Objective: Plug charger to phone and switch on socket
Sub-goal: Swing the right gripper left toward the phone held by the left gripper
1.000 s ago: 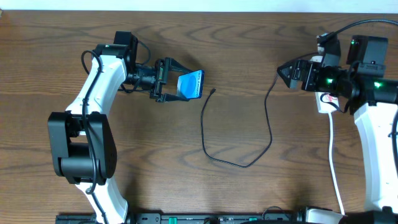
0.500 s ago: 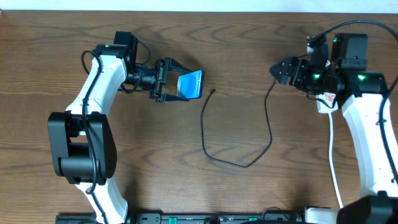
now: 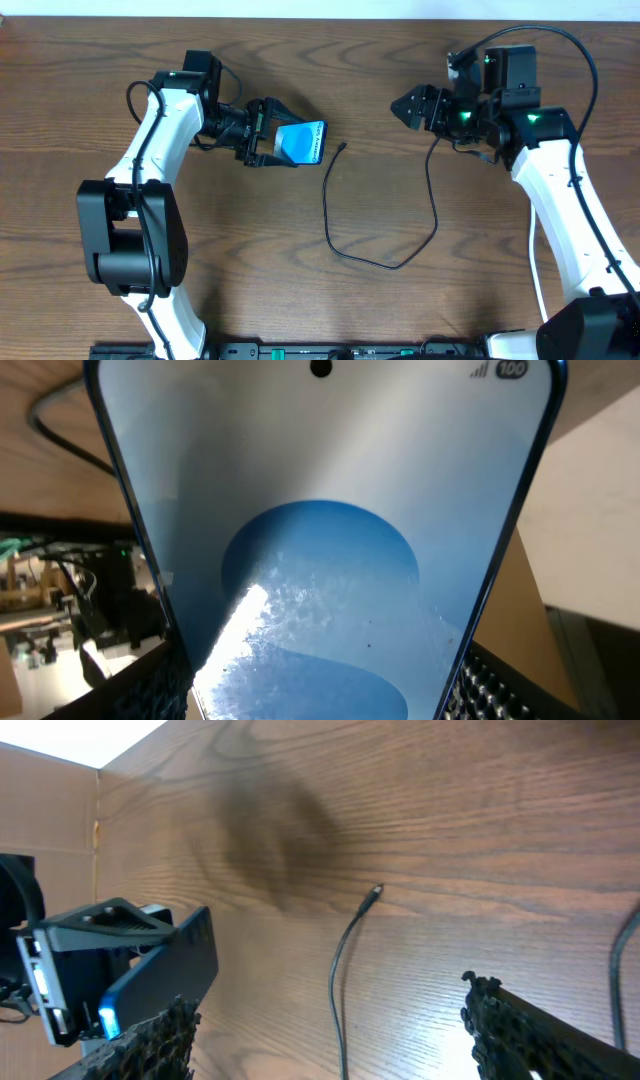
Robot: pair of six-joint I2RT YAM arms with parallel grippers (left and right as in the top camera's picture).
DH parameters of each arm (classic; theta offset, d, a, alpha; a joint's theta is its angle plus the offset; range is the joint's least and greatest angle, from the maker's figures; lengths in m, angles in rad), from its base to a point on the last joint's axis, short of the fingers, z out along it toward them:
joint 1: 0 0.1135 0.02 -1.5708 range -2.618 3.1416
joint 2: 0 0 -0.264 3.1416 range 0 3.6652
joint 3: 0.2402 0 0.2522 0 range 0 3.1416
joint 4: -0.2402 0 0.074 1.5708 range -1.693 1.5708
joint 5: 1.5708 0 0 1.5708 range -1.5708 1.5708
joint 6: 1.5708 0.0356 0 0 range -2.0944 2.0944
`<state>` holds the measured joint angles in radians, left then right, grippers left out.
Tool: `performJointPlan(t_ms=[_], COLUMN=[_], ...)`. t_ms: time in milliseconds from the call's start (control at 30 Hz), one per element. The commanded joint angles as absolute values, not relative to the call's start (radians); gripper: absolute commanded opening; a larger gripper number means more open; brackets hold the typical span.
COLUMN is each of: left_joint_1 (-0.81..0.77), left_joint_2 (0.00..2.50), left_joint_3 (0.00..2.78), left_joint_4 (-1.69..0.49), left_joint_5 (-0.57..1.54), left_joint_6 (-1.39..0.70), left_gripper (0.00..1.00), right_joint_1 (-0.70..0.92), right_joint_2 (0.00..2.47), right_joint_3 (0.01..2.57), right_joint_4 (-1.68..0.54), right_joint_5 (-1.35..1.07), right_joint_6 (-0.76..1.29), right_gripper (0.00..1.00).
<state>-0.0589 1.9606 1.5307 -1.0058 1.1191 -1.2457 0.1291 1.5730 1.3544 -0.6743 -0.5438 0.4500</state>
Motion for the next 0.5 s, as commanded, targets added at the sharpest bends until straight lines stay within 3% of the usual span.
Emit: performJointPlan(t_ms=[0, 467], left_joint_1=[-0.053, -0.053], left_joint_2=[1.937, 1.937], left_joint_3=[1.552, 1.552], left_joint_4=[-1.008, -0.978], left_joint_5=[1.079, 0.973], left_joint_6=[-1.244, -1.247], left_gripper=[0.64, 0.64], right_joint_1=[0.149, 0.226], right_joint_2=[1.584, 1.589], right_joint_3=[1.359, 1.359], right_joint_4=[-0.659, -0.575], right_joint_5=[-0.56, -0.612], right_joint_6=[0.476, 0.505], right_gripper=[0.84, 0.87])
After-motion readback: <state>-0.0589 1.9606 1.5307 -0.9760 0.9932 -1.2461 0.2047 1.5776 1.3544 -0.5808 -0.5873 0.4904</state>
